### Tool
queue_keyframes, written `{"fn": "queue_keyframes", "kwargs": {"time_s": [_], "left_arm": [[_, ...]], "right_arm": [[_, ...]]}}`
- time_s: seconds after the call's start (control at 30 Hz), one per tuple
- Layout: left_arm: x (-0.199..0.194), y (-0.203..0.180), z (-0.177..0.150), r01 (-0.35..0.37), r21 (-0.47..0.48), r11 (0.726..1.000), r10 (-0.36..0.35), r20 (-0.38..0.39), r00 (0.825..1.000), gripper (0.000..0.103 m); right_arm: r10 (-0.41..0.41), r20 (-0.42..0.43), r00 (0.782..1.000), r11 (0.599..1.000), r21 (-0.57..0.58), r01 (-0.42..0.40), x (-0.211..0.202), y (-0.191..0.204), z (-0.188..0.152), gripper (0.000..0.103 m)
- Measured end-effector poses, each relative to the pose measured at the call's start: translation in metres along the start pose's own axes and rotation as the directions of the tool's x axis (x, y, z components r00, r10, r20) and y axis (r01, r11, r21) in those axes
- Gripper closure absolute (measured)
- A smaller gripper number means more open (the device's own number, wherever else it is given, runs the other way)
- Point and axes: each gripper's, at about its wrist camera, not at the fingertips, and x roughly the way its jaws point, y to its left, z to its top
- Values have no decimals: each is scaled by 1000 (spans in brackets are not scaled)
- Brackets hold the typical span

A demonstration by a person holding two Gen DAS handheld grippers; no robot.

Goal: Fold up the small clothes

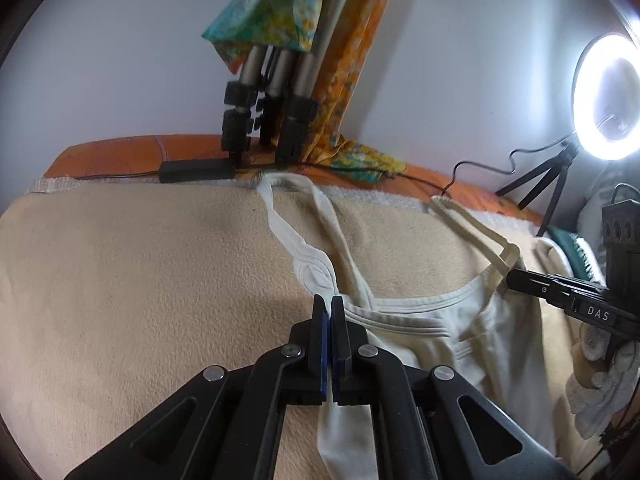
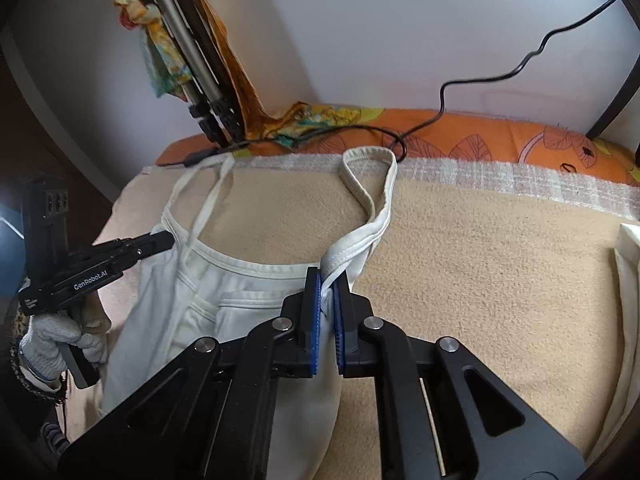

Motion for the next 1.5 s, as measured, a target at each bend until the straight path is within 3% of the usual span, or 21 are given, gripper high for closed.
{"fn": "queue_keyframes", "kwargs": {"time_s": [0.47, 0.9, 1.2, 1.4, 1.5], "left_arm": [[-86, -32, -10, 30, 53, 998, -35, 99, 994, 103], [-157, -58, -74, 40, 98, 994, -52, 121, 991, 103], [-179, -59, -149, 32, 92, 995, -39, 67, 997, 103], [-180, -55, -192, 29, 96, 995, -26, -32, 999, 103], [-190, -53, -207, 28, 102, 994, -20, -79, 997, 89]], "right_arm": [[62, 114, 992, 998, -14, -61, -92, 29, -8, 97], [69, 116, 991, 997, -32, -66, -157, 77, -82, 97], [38, 51, 998, 998, -60, -35, -156, 93, -161, 96], [27, -18, 999, 997, -71, -28, -158, 94, -196, 96], [-5, -95, 996, 998, -62, -1, -160, 90, -210, 89]]}}
